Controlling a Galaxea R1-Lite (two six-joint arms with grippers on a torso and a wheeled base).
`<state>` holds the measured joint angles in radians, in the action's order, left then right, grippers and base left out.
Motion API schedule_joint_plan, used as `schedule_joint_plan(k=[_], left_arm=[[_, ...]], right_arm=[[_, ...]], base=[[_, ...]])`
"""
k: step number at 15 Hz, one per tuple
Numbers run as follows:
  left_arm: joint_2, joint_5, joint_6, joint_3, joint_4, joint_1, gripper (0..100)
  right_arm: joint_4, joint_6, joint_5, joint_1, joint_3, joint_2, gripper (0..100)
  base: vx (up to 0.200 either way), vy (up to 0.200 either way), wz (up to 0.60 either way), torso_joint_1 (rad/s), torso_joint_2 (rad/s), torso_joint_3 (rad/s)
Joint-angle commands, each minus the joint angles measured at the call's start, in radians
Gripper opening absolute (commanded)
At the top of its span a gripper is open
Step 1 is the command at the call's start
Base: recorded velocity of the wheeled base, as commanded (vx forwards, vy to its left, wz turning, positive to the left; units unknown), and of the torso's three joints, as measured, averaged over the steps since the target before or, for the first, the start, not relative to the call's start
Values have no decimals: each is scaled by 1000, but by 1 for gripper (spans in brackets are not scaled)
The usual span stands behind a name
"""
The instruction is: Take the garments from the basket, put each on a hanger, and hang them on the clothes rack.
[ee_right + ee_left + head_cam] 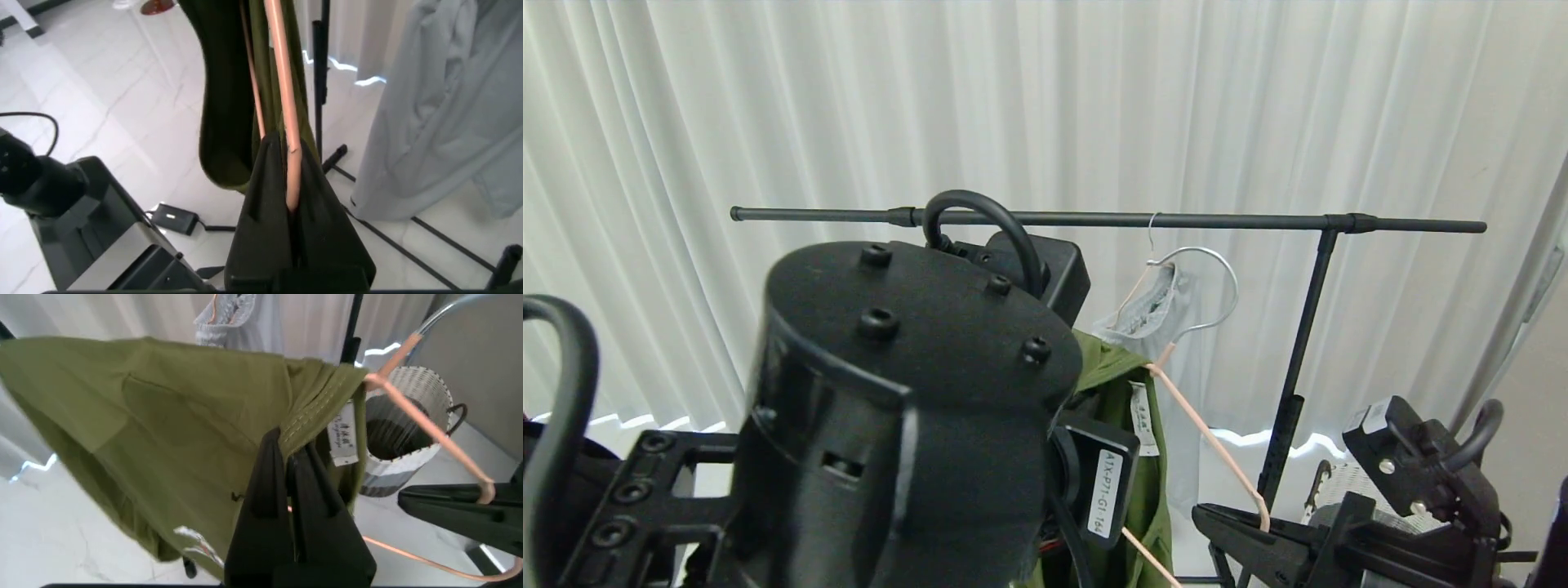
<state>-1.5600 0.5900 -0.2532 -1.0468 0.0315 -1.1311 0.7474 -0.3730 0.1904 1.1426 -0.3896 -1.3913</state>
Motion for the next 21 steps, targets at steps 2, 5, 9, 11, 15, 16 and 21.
schedule_joint_plan(k=[2,5,9,11,15,16,21], left_arm=[[14,1,0,8,2,-10,100],[32,1,0,54,5,-12,100],[136,-7,12,151,5,-12,100],[224,-78,72,205,5,-12,100],[351,-326,362,338,7,65,100],[353,-369,423,357,10,89,100],[322,-584,560,421,91,102,100]], right_arm=[[1,3,1,13,-5,14,0],[1,17,1,13,3,35,0],[0,68,-3,-3,103,89,0],[0,108,-14,0,182,123,0],[-3,192,-103,14,265,179,0],[-7,212,-117,16,279,189,0],[-14,247,-144,72,314,193,0]], base=[[0,0,0,0,0,0],[0,0,0,0,0,0],[0,0,0,0,0,0],[0,0,0,0,0,0],[0,0,0,0,0,0],[0,0,0,0,0,0],[0,0,0,0,0,0]])
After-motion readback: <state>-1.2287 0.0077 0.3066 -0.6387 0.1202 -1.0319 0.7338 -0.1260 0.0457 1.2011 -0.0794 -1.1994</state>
